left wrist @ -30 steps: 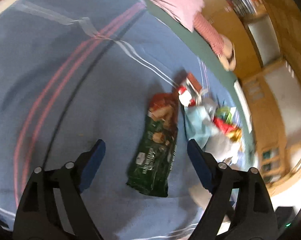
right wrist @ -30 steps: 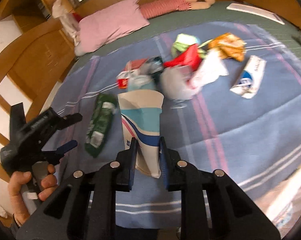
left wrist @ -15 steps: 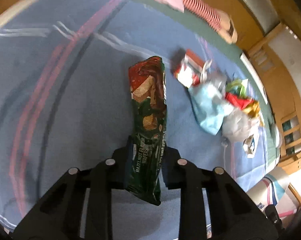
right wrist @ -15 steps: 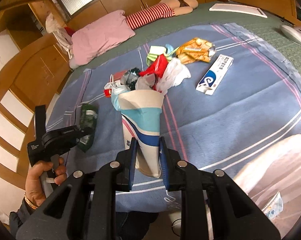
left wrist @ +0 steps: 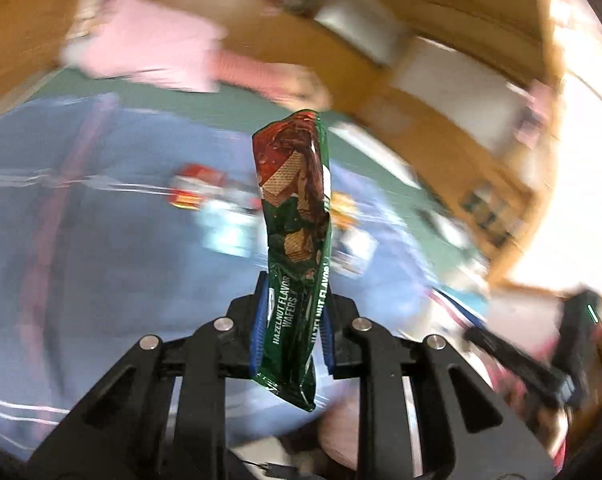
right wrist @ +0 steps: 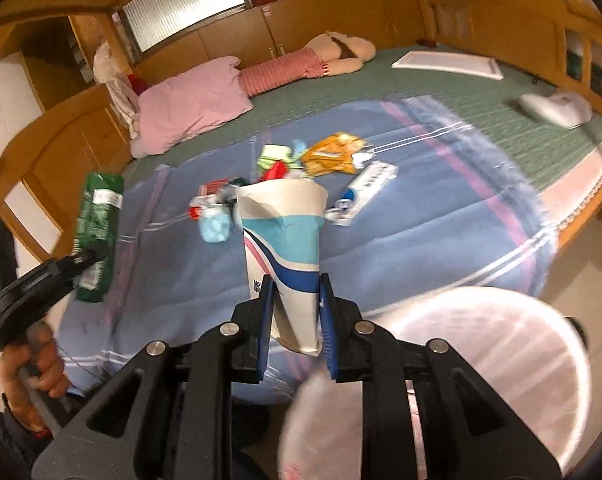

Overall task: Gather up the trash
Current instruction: 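Drop the paper cup and wafer packet into the basket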

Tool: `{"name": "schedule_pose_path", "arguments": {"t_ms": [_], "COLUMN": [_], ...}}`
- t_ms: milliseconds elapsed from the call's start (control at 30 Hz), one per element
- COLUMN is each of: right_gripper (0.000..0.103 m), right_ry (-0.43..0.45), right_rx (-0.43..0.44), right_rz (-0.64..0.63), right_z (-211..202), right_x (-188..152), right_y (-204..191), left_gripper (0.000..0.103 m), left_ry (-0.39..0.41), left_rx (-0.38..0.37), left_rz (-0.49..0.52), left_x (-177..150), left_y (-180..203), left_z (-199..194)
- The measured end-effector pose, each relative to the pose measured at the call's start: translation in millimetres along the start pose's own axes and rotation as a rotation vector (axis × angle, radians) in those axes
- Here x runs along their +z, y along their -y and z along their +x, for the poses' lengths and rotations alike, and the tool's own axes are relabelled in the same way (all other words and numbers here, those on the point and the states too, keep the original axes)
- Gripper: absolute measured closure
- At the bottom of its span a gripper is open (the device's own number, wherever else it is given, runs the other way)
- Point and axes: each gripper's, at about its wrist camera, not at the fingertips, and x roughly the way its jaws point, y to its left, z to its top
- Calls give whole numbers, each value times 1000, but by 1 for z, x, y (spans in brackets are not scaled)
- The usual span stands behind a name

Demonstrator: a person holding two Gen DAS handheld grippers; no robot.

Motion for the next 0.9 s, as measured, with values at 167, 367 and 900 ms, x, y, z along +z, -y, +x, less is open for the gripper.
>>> {"name": "schedule_pose_path", "arguments": {"t_ms": [167, 367, 900], "right_gripper": [80, 80, 43], "right_ry": [-3, -65, -24], "right_rx": [-96, -173, -240], "right_rz": [22, 41, 336], "right_z": [-22, -30, -57], "right_x": [-6, -26, -53], "right_y": [34, 64, 130], "left_gripper": [80, 80, 41], "left_ry": [-117, -234, -481], "left_rx": [-148, -276, -380], "left_rz": [215, 343, 322], "left_x": [-39, -76, -129], "left_y": [68, 111, 146], "left_z": [14, 36, 89]}}
